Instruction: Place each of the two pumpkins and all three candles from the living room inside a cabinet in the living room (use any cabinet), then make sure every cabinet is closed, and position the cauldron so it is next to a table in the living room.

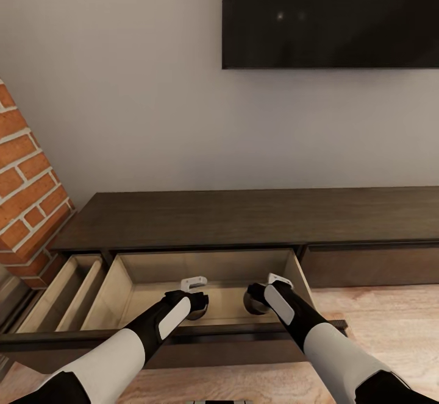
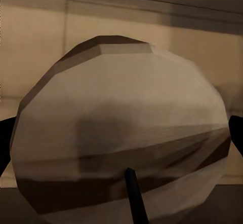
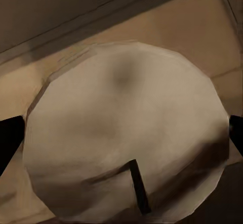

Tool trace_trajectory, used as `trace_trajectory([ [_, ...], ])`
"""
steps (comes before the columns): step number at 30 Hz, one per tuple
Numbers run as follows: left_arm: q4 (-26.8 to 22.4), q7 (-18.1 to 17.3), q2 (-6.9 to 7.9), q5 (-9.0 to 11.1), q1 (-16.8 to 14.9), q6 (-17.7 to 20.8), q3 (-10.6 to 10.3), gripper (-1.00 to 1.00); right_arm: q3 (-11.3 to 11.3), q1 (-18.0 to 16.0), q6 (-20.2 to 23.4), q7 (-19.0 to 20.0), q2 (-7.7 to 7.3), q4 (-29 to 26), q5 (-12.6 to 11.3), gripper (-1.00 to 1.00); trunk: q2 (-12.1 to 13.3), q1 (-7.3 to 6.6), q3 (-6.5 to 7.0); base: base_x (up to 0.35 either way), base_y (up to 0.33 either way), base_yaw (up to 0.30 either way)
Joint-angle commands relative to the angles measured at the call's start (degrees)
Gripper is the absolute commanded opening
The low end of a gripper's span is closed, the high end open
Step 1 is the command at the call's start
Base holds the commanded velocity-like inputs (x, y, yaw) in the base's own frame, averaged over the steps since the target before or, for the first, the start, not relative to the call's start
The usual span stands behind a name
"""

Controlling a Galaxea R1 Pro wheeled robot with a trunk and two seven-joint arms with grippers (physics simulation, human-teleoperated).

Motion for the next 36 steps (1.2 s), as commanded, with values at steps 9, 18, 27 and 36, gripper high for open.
trace_trajectory([
  [9, -0.1, 0.5, 0.05, 0.5, -0.1, 0.1, -0.4, -1.00, 0.3, 0.0, 0.3, -0.5, -0.38, -0.1, -0.5, 1.00, 0.0, -0.01, -0.05, 0.000, 0.000, 0.000],
  [18, -0.1, 0.5, 0.05, 0.5, -0.1, 0.1, -0.4, 1.00, 0.3, 0.0, 0.3, -0.5, -0.38, -0.1, -0.5, 1.00, 0.0, -0.01, -0.05, 0.000, 0.000, 0.000],
  [27, -0.6, 0.4, -0.57, 0.7, -0.1, 0.1, -0.4, 1.00, 0.3, 0.0, 0.3, -0.5, -0.38, -0.1, -0.5, 1.00, 0.0, -0.01, -0.05, 0.000, 0.000, 0.000],
  [36, -1.0, 0.5, -0.74, 0.6, 0.0, 0.2, -0.4, 1.00, 0.3, 0.0, 0.3, -0.5, -0.43, -0.1, -0.4, 1.00, 1.2, -0.67, 0.49, 0.000, 0.000, 0.000],
])
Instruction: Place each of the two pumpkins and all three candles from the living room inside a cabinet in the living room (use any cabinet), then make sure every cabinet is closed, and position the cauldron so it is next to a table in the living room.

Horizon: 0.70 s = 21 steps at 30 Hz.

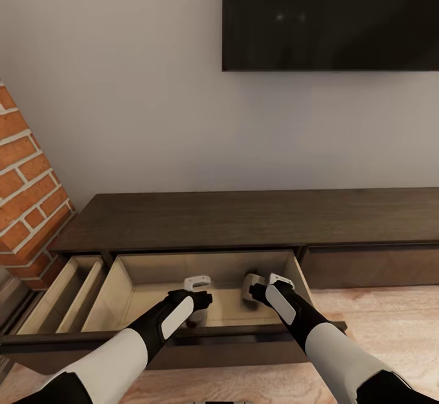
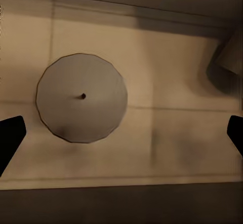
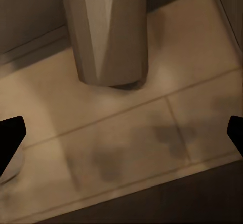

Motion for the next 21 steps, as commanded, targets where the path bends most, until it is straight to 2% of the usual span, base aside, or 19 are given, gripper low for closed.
trace_trajectory([
  [1, -0.1, 0.5, 0.05, 0.5, 0.0, 0.1, -0.3, 1.00, 0.3, 0.0, 0.1, -0.5, -0.03, -0.1, -0.4, 1.00, 0.4, -0.23, 0.13, 0.000, 0.000, 0.000],
  [21, -0.1, 0.5, 0.28, 1.3, -0.1, 1.0, 0.4, 1.00, 0.2, -0.1, 1.1, -0.8, -0.28, -0.1, -0.7, 1.00, 8.4, -4.63, 3.72, 0.000, 0.000, 0.000],
])
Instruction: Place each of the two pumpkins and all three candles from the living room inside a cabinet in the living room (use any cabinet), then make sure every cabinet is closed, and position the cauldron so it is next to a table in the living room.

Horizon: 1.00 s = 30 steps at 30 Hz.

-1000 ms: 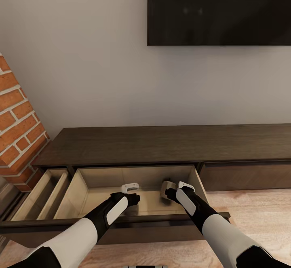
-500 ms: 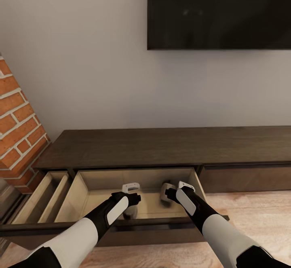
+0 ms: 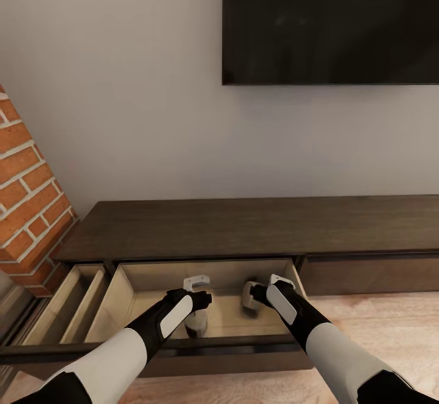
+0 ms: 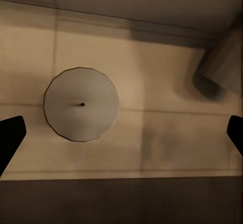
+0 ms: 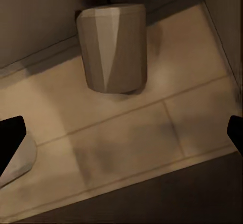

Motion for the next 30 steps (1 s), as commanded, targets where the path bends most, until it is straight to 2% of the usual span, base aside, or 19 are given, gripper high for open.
trace_trajectory([
  [1, -0.1, 0.5, 0.06, 0.6, 0.0, 0.1, -0.3, 1.00, 0.3, 0.0, 1.3, -0.5, -0.20, -0.1, -0.6, 1.00, 0.4, -0.23, 0.13, 0.000, 0.000, 0.000],
  [5, -0.2, 0.5, -0.05, 0.6, 0.0, 0.1, -0.3, 1.00, 0.2, 0.0, 8.2, -0.7, -0.46, -0.3, -0.6, 1.00, 2.0, -1.11, 0.85, 0.000, 0.000, 0.000],
  [8, -0.2, 0.5, -0.09, 0.6, 0.0, 0.1, -0.3, 1.00, 0.1, 0.0, 10.7, -0.9, -0.50, -0.3, -0.5, 1.00, 3.2, -1.77, 1.39, 0.000, 0.000, 0.000],
  [17, -2.1, 0.7, -0.06, 0.6, 0.0, 3.0, -0.2, 1.00, 0.2, 0.0, 11.4, -0.9, -0.55, -0.5, -0.2, 1.00, 6.8, -3.75, 3.00, -0.136, -0.063, 0.000],
  [22, -2.4, 0.8, -0.03, 0.5, 0.0, 4.4, -0.3, 1.00, 0.5, 0.0, 11.1, -0.9, -0.56, -0.5, -0.1, 1.00, 8.8, -4.85, 3.90, -0.028, -0.013, 0.000],
  [25, -3.0, 0.9, -0.04, 0.5, 0.0, 6.6, -0.3, 1.00, 0.4, 0.0, 11.0, -0.9, -0.56, -0.5, -0.1, 1.00, 10.0, -5.51, 4.44, -0.003, -0.002, 0.000],
  [30, -3.3, 1.0, 0.06, 0.5, 0.0, 7.2, -0.3, 1.00, 0.6, 0.0, 11.0, -0.6, -0.56, -0.6, 0.0, 1.00, 12.0, -6.60, 5.34, 0.000, 0.000, 0.000],
])
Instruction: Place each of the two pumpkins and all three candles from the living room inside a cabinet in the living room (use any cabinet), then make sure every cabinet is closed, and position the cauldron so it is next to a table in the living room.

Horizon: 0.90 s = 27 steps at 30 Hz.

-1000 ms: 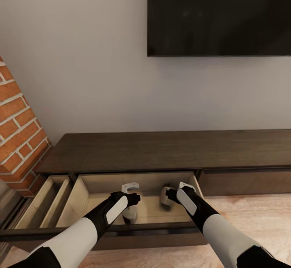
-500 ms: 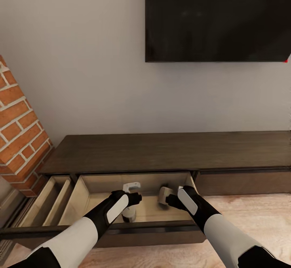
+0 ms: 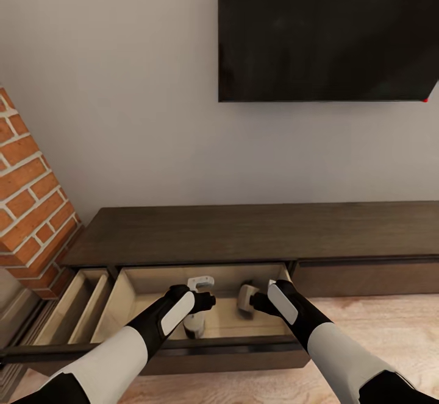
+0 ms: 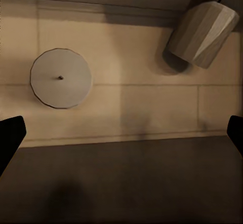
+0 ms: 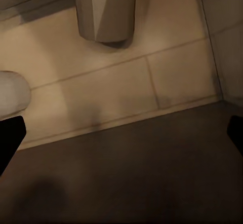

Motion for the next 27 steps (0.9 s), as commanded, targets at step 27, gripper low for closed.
trace_trajectory([
  [27, -0.2, 0.8, 0.10, 0.5, 0.0, 2.9, 0.3, 1.00, 0.4, 0.0, -0.2, -0.9, 0.13, -0.6, -0.6, 1.00, 10.8, -5.94, 4.80, -0.060, 0.000, 0.000],
])
